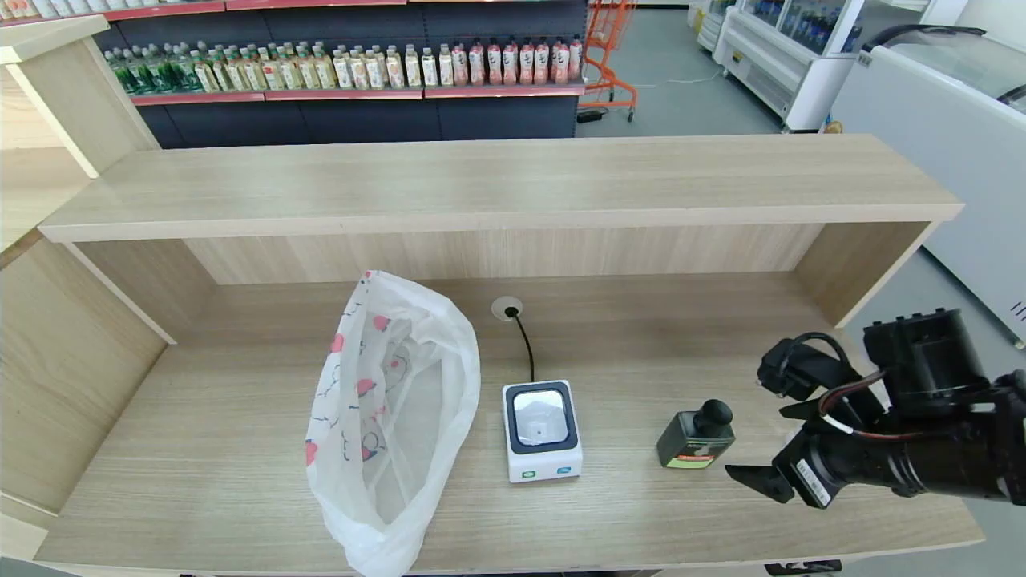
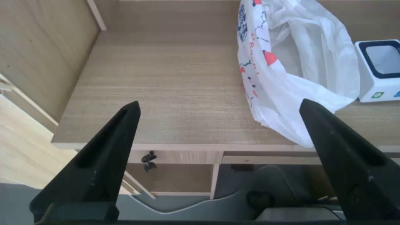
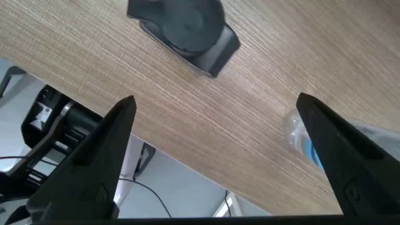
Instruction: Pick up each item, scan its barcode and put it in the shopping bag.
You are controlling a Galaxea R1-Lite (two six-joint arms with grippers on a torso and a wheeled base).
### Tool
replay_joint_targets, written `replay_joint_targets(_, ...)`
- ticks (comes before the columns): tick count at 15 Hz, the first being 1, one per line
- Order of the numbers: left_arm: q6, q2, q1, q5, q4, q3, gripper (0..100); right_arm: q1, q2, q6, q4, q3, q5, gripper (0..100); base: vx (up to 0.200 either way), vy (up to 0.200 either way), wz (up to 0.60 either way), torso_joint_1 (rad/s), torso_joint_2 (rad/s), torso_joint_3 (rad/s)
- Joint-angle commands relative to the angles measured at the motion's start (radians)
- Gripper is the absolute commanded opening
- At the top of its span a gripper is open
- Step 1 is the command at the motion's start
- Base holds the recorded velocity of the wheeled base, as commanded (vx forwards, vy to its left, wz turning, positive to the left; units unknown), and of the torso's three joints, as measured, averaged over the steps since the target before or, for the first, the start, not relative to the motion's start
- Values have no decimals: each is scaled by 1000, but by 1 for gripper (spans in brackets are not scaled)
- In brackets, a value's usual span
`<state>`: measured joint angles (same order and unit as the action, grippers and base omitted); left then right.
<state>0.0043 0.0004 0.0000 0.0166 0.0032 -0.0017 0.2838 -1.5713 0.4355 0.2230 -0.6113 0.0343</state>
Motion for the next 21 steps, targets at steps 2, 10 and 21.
replay_joint_targets(2, 0, 0, 0, 0, 0, 0, 100, 34, -130, 2, 65, -4, 9, 100, 0, 0, 0, 0, 0, 0)
replay_joint_targets(10, 0, 0, 0, 0, 0, 2, 100, 77, -329, 77, 271, -85, 29, 100, 0, 0, 0, 0, 0, 0)
replay_joint_targets(21, 0, 0, 0, 0, 0, 0, 100, -51, -12, 71, 578, 122, 90, 0, 0, 0, 0, 0, 0, 0)
